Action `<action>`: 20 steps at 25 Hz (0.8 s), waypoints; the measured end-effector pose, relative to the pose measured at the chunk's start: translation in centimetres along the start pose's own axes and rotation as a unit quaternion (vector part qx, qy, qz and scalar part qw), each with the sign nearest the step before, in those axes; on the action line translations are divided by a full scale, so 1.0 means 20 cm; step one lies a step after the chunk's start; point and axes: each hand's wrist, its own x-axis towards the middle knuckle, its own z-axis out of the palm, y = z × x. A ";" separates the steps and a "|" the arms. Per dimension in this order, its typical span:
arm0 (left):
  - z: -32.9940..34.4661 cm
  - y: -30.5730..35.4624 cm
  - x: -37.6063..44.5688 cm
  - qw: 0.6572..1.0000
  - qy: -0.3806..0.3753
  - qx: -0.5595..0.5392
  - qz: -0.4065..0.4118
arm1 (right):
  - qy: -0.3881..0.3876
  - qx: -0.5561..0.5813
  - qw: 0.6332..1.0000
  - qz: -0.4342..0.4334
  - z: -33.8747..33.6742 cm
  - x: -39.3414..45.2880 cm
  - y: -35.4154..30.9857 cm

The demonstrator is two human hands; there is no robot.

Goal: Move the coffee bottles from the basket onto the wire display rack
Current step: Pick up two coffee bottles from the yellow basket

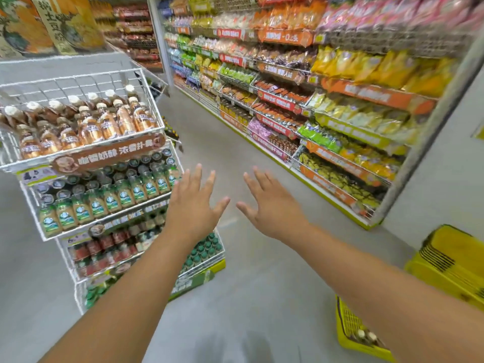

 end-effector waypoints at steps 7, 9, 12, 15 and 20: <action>0.27 1.21 0.10 0.994 -0.005 -0.022 0.103 | -0.001 0.001 0.995 0.103 -0.17 -0.63 1.05; 0.36 1.54 0.09 0.992 -0.012 -0.032 0.125 | -0.002 -0.002 0.993 0.121 -0.22 -0.80 1.35; 0.49 1.93 0.10 0.988 -0.034 -0.050 0.144 | -0.011 -0.015 0.991 0.136 -0.25 -0.99 1.69; 0.56 2.15 0.14 0.987 -0.050 -0.058 0.144 | -0.012 -0.002 0.991 0.133 -0.25 -1.05 1.89; 0.74 2.41 0.33 0.978 -0.045 -0.043 0.201 | 0.013 0.017 0.989 0.145 -0.18 -1.01 2.14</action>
